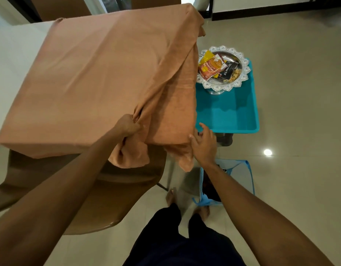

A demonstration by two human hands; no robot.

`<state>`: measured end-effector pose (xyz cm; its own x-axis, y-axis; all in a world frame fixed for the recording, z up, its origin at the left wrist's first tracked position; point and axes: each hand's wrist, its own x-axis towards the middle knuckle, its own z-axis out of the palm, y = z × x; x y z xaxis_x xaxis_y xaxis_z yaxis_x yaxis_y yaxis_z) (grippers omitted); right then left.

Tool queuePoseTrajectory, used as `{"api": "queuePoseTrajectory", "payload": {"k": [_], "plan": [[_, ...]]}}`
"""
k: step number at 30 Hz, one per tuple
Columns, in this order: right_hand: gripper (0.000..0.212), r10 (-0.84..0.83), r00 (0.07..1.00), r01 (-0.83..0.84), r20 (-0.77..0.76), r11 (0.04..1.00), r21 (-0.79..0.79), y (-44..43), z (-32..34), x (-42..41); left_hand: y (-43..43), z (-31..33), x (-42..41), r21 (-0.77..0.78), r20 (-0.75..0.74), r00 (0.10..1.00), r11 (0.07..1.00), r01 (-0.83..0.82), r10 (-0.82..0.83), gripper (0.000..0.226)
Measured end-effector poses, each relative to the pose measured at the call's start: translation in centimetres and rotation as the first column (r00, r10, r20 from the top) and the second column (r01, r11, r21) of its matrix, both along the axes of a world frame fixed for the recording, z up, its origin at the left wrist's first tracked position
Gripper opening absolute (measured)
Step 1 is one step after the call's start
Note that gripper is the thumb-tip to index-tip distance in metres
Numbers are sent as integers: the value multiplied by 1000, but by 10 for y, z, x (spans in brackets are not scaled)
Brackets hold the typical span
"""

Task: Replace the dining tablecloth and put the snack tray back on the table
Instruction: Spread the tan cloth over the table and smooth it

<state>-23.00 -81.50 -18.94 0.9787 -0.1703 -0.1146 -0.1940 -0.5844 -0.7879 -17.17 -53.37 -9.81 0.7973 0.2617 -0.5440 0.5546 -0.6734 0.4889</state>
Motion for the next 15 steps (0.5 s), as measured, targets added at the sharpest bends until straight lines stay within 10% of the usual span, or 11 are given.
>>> {"api": "queuePoseTrajectory", "payload": {"k": [4, 9, 15], "plan": [[31, 263, 947, -211, 182, 941, -263, 37, 25, 16, 7, 2, 12, -233, -65, 989, 962, -146, 134, 20], [54, 457, 888, -441, -52, 813, -379, 102, 24, 49, 29, -10, 9, -466, -83, 941, 822, -328, 328, 35], [75, 459, 879, -452, -126, 721, -524, 122, -4, 47, 78, -5, 20, -40, -89, 985, 989, 142, -146, 33]]}}
